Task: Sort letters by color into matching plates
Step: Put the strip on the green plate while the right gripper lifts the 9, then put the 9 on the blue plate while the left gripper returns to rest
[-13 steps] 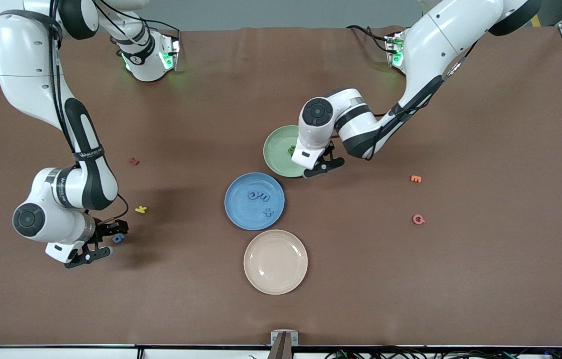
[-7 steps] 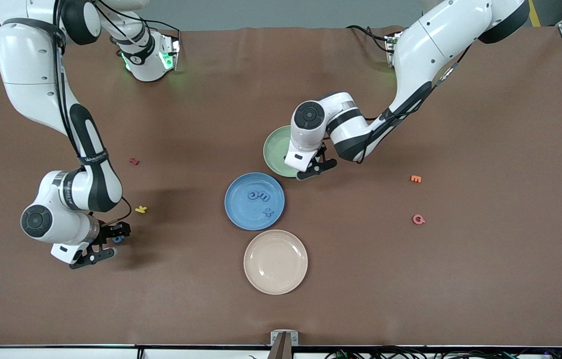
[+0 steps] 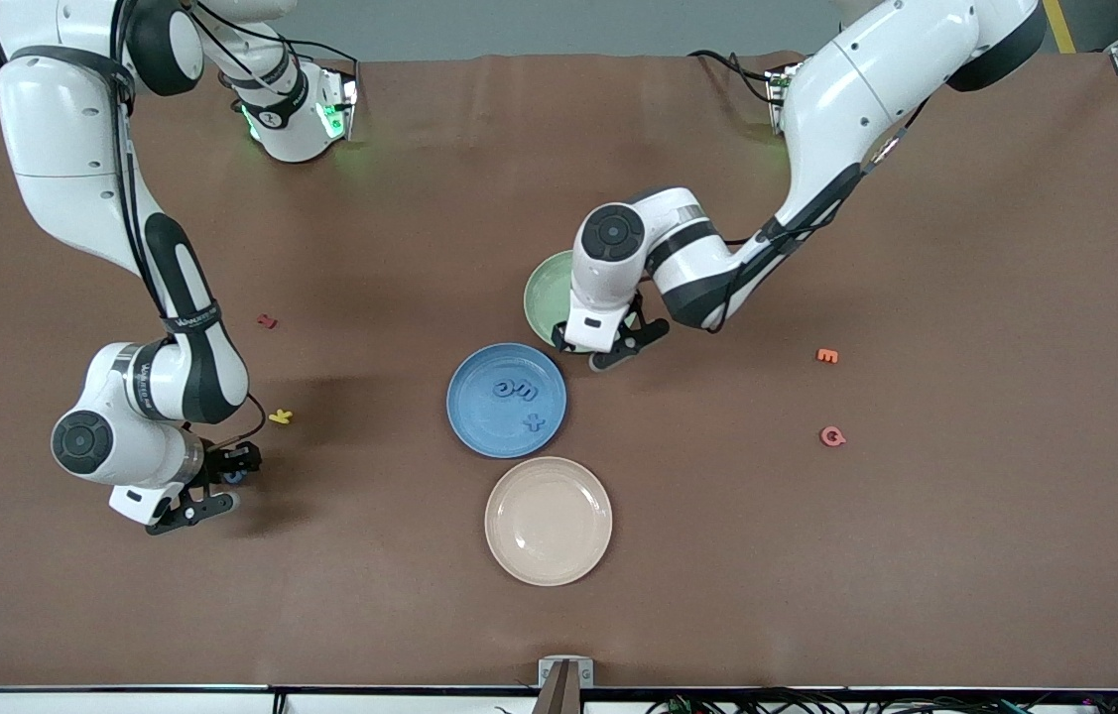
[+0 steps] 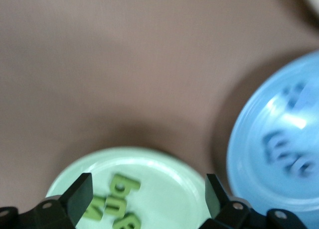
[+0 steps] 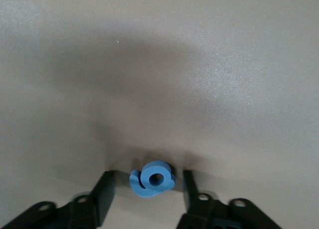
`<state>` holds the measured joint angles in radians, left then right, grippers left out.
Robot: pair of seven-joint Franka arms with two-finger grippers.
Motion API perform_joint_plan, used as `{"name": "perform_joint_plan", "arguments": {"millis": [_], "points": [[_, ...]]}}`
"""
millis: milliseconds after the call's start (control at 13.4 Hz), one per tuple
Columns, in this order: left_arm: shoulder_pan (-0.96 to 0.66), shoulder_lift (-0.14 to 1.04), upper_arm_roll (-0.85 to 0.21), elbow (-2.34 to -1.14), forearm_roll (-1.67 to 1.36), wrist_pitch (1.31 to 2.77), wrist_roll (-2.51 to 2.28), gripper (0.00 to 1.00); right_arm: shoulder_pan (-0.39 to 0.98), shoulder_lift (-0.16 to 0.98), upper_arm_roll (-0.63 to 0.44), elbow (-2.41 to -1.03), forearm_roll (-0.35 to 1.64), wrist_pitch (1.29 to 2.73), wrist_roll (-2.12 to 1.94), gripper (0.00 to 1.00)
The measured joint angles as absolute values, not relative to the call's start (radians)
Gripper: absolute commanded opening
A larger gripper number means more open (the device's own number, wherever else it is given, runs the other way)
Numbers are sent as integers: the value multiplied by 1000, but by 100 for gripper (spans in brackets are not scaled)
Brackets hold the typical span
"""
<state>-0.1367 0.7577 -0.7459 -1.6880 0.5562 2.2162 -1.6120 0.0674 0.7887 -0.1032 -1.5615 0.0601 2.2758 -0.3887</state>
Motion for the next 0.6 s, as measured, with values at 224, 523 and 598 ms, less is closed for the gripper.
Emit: {"name": "perform_joint_plan", "arguments": {"millis": [224, 523, 598], "points": [[-56, 734, -742, -1621, 592, 2133, -1506, 100, 67, 789, -103, -1560, 60, 2276, -389, 37], [64, 691, -741, -1537, 594, 2042, -1243, 100, 65, 789, -104, -1556, 61, 2277, -389, 21], [94, 681, -741, -1521, 594, 2031, -1180, 100, 65, 789, -103, -1556, 61, 2276, -389, 20]]}}
